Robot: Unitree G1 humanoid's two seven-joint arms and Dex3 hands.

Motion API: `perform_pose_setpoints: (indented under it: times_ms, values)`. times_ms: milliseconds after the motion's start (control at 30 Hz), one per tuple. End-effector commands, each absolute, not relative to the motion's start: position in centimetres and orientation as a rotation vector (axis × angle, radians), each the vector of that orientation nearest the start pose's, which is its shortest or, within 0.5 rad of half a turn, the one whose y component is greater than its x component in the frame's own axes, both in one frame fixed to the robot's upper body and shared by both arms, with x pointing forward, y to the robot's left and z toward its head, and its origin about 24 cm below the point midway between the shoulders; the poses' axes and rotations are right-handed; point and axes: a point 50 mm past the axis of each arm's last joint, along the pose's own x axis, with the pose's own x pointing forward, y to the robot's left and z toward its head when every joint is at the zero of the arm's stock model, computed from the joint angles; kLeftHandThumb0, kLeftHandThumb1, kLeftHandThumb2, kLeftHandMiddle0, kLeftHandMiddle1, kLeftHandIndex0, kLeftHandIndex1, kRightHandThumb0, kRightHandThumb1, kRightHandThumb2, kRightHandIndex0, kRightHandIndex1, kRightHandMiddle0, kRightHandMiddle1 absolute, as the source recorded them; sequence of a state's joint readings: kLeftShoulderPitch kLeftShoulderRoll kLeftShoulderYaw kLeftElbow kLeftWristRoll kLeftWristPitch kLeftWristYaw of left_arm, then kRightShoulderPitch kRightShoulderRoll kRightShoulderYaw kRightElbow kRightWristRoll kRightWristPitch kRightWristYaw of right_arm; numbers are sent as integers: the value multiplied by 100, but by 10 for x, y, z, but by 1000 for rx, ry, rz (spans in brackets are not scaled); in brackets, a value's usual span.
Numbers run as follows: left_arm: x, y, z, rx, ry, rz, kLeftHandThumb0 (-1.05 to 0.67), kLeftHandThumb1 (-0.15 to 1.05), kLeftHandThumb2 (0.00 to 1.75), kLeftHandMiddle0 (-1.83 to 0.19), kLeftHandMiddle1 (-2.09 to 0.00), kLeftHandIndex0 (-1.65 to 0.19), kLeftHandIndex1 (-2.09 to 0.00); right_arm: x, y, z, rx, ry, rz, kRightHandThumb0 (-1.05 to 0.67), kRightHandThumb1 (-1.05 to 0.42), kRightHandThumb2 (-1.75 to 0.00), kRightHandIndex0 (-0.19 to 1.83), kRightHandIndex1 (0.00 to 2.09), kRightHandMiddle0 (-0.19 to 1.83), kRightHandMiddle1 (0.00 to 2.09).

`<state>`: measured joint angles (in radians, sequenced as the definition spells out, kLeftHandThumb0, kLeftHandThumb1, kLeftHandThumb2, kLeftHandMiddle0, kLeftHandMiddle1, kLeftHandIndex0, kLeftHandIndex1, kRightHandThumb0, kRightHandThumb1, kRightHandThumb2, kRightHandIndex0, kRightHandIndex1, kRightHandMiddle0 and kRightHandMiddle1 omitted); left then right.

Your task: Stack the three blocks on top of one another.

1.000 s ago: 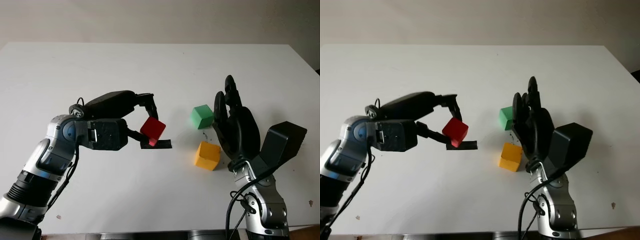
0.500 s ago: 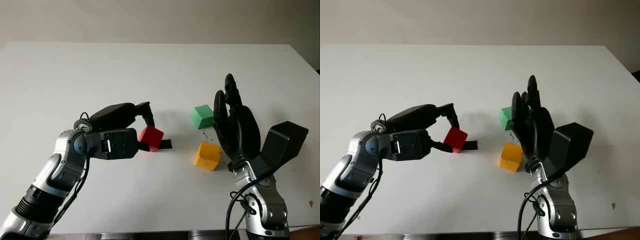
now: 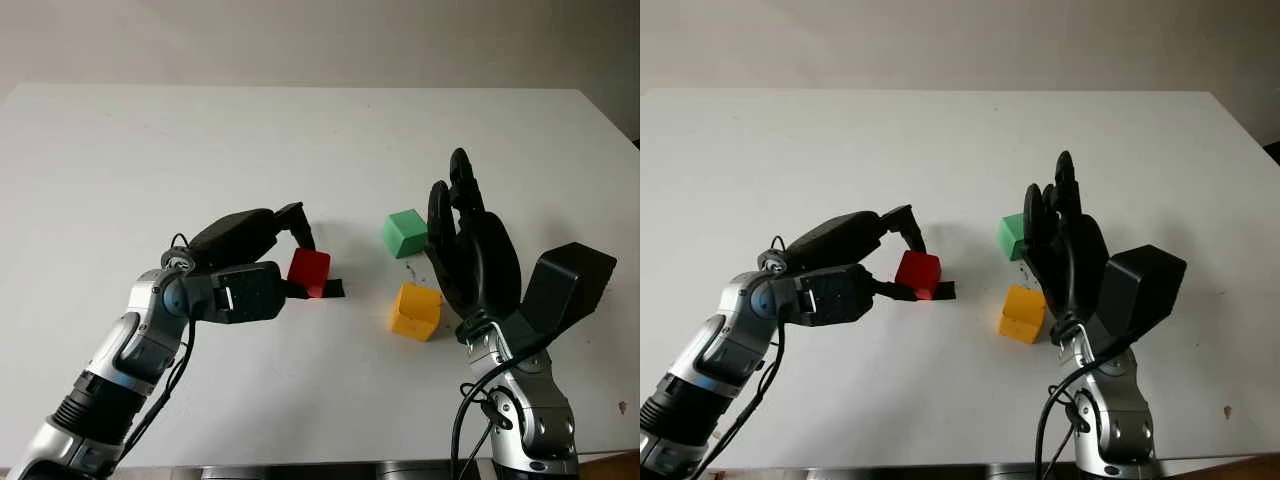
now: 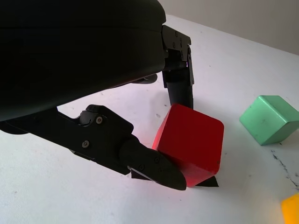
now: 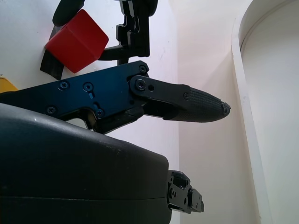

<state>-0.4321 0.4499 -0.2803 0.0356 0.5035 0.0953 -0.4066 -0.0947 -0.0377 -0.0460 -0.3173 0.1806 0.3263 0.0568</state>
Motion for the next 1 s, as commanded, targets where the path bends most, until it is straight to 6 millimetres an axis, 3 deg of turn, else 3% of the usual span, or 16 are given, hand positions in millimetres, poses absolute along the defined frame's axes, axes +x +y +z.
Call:
perform_pose_setpoints:
  times_ms: [0,200,267,367,400,433,500,800,967]
  values:
    - [318,136,127,1054,-125,-518,-36,99,5,-22,-10,-19,-170,263,-152,110,116,-96,107,-65,-105,-61,-19,0,-19,0]
    - [318,137,128,1078,-120,-519,-37,98,5,-25,-12,-22,-164,262,-153,111,123,-101,104,-64,-105,-61,-19,0,-19,0]
    - [317,137,129,1097,-113,-524,-43,97,5,-19,-9,-16,-151,262,-153,111,119,-101,103,-64,-105,-61,-19,0,-19,0]
    - [316,137,130,1117,-84,-538,-54,97,5,-3,-5,-3,-102,262,-153,111,121,-99,102,-65,-105,-60,-19,0,-19,0]
    - [316,137,130,1123,-78,-538,-57,96,5,4,-4,-4,-66,263,-153,111,125,-98,103,-65,-105,-60,-19,0,-19,0]
    - [316,138,130,1126,-81,-535,-58,95,5,8,-5,-8,-42,263,-152,111,123,-96,105,-65,-105,-60,-19,0,-19,0]
    - [315,138,129,1129,-85,-531,-60,95,5,13,-4,-5,-17,263,-152,111,119,-94,108,-65,-105,-61,-19,0,-19,0]
    - [313,138,130,1143,-80,-538,-63,95,5,19,-2,7,-4,261,-153,111,123,-102,108,-64,-105,-61,-19,0,-19,0]
    - [307,141,141,1127,-64,-552,-68,93,5,19,0,18,-1,260,-154,111,124,-103,106,-64,-105,-60,-19,0,-19,0]
